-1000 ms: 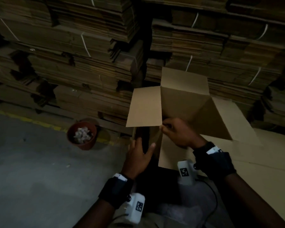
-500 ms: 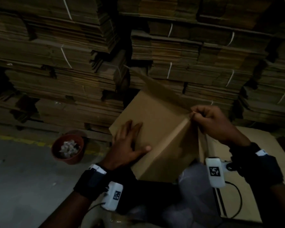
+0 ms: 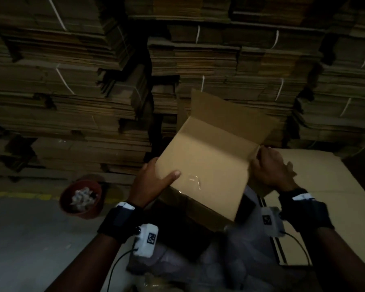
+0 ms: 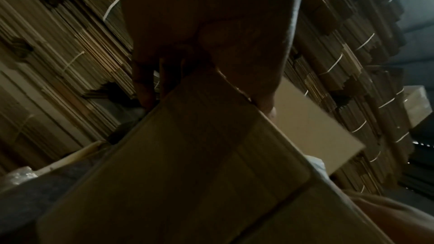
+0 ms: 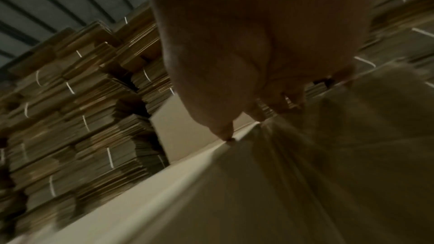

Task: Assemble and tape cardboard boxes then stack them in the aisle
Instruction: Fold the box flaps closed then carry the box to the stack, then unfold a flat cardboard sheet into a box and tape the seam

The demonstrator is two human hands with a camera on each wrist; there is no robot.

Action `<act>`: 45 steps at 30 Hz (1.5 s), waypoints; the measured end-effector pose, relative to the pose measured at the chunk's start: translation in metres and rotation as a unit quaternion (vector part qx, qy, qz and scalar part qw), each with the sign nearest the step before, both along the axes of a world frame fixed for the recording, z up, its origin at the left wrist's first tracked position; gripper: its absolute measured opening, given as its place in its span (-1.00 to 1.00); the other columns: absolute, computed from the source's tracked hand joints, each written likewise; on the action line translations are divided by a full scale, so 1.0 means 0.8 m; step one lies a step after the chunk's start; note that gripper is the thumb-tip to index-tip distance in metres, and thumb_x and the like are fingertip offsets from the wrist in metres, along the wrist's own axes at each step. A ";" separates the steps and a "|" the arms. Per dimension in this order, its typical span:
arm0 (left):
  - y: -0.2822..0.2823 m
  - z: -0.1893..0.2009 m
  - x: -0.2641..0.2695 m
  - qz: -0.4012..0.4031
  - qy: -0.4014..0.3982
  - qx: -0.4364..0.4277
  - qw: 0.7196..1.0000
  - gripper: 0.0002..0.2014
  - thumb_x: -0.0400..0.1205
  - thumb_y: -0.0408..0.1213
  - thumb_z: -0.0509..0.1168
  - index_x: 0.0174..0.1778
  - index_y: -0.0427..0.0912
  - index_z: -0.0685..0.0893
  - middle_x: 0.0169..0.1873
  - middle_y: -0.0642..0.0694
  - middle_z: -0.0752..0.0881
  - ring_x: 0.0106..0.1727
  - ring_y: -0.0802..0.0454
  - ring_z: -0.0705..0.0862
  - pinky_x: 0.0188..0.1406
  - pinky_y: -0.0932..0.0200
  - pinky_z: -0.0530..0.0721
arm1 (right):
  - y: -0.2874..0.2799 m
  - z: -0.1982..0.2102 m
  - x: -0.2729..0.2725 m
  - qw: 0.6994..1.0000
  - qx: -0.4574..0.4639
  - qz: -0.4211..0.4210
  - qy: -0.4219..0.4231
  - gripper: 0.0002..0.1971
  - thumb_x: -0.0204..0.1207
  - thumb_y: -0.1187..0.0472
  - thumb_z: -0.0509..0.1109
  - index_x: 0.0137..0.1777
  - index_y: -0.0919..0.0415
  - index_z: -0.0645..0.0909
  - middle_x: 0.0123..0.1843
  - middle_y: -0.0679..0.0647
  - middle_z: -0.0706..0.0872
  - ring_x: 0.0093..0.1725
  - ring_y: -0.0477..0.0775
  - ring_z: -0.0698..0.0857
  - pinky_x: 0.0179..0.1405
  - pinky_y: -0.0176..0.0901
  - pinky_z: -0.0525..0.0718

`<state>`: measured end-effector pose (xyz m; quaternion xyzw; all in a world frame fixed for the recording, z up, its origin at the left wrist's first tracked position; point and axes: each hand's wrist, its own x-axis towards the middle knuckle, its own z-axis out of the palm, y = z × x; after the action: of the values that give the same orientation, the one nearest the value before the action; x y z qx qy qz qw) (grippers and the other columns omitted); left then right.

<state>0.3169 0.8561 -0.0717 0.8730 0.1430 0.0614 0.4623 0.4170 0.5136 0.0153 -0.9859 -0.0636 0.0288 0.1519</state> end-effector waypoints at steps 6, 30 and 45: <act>-0.016 0.009 0.016 0.028 0.029 -0.004 0.999 -0.13 0.24 0.62 0.36 0.33 0.10 0.64 0.15 0.01 0.73 0.13 -0.01 0.72 0.13 -0.05 0.73 | 0.025 -0.062 -0.067 0.994 0.076 -0.010 0.076 -0.25 0.73 -0.36 0.00 0.78 0.08 0.09 0.79 0.15 0.19 0.77 0.29 0.14 0.69 0.38 0.14; 0.001 0.139 0.000 -0.120 -0.145 -0.195 0.963 -0.60 0.75 -0.30 0.23 0.54 -0.21 0.45 0.38 0.01 0.63 0.30 0.42 0.63 0.10 0.50 0.58 | 0.015 0.015 -0.104 0.823 0.563 -0.037 -0.056 -0.62 0.66 0.44 0.38 0.27 -0.01 0.41 0.27 -0.05 0.77 0.29 -0.10 0.75 0.14 -0.29 0.69; -0.002 0.160 0.019 -0.117 -0.103 -0.279 0.948 -0.49 0.76 -0.34 0.22 0.67 -0.05 0.35 0.22 0.25 0.66 0.12 0.37 0.75 -0.05 0.41 0.69 | 0.011 0.048 -0.052 0.818 0.571 -0.012 0.061 -0.54 0.74 0.27 0.30 0.60 -0.01 0.43 0.25 -0.17 0.80 0.24 -0.16 0.78 0.20 -0.32 0.71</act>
<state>0.3322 0.8543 0.0564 0.7087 0.0028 0.0546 0.7034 0.3754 0.5226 0.0540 -0.7191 -0.0477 0.0452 0.6918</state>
